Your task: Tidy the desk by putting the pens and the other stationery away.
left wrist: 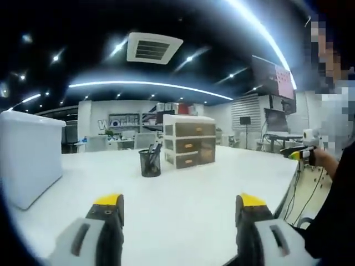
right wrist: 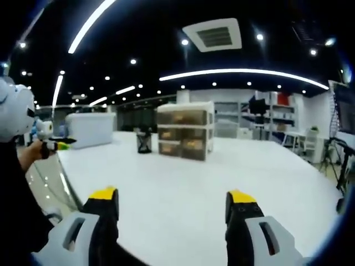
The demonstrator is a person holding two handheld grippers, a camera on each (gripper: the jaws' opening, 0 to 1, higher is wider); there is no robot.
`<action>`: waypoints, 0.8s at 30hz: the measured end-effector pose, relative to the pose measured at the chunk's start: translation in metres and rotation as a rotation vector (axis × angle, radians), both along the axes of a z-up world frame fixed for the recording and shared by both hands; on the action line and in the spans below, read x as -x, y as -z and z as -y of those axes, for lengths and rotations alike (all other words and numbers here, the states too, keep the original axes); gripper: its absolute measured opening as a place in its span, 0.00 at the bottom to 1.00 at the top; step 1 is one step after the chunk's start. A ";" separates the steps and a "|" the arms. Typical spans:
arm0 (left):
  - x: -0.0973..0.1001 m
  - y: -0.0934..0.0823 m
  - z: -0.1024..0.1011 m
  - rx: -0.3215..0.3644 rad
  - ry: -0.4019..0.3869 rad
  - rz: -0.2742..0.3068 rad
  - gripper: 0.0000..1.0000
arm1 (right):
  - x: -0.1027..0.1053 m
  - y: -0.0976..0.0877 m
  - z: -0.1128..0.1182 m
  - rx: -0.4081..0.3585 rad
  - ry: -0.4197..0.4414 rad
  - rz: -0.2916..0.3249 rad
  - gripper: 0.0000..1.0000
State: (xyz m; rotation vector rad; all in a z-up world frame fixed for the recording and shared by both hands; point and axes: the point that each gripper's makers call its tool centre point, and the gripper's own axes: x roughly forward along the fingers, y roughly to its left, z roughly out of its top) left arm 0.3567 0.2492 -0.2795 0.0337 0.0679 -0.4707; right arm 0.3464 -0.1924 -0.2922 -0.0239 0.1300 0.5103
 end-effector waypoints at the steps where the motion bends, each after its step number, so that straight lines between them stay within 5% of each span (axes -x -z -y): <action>1: 0.000 0.000 0.000 0.000 0.000 0.000 0.81 | 0.000 0.000 0.000 0.001 0.001 0.001 0.75; 24: -0.003 0.000 0.004 -0.007 0.008 -0.004 0.82 | -0.004 0.003 0.006 0.010 0.015 0.002 0.75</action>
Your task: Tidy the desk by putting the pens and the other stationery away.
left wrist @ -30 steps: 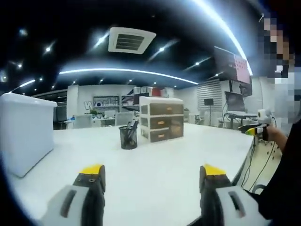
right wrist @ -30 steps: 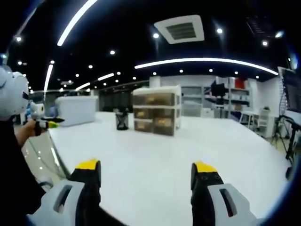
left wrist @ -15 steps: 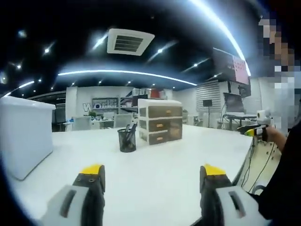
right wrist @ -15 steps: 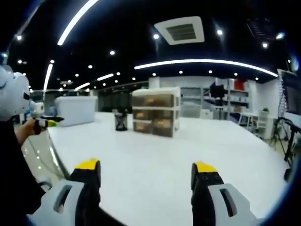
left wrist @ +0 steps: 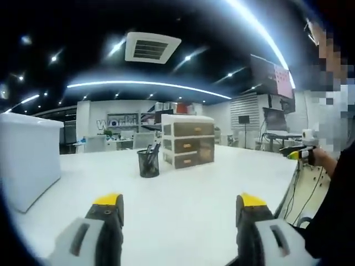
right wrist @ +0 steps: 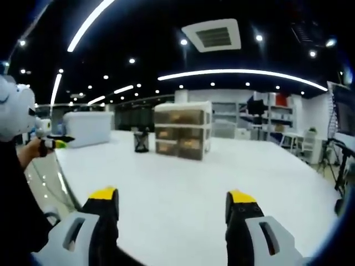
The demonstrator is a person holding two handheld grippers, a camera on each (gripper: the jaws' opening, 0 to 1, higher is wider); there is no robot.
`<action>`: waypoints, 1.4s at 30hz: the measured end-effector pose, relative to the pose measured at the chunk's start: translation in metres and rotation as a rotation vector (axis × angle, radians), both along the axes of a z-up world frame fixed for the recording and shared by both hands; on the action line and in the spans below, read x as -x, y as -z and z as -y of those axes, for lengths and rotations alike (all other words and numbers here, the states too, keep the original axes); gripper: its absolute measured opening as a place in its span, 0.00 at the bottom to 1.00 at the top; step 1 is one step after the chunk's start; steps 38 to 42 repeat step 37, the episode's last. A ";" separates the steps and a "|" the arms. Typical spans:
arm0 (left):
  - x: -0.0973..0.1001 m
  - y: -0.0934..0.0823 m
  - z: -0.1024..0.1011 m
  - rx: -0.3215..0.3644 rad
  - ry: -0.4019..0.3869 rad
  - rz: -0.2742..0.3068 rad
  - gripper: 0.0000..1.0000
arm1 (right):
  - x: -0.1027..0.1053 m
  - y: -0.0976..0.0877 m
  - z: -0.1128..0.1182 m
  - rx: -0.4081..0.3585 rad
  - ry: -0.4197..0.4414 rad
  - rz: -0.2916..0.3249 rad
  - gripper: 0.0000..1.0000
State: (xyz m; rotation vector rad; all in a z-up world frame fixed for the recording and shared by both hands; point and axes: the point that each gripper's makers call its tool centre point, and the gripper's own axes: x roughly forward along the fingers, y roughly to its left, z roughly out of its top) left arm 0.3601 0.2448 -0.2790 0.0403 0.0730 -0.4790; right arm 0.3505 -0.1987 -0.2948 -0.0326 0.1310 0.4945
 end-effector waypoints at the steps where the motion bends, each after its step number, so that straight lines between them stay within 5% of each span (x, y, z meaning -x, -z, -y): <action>1: 0.000 0.000 0.000 0.001 0.000 0.001 0.82 | 0.000 0.000 0.000 0.000 -0.001 -0.001 0.75; 42: -0.001 0.008 -0.003 -0.013 -0.006 -0.016 0.82 | -0.006 0.005 -0.006 0.008 -0.009 -0.015 0.74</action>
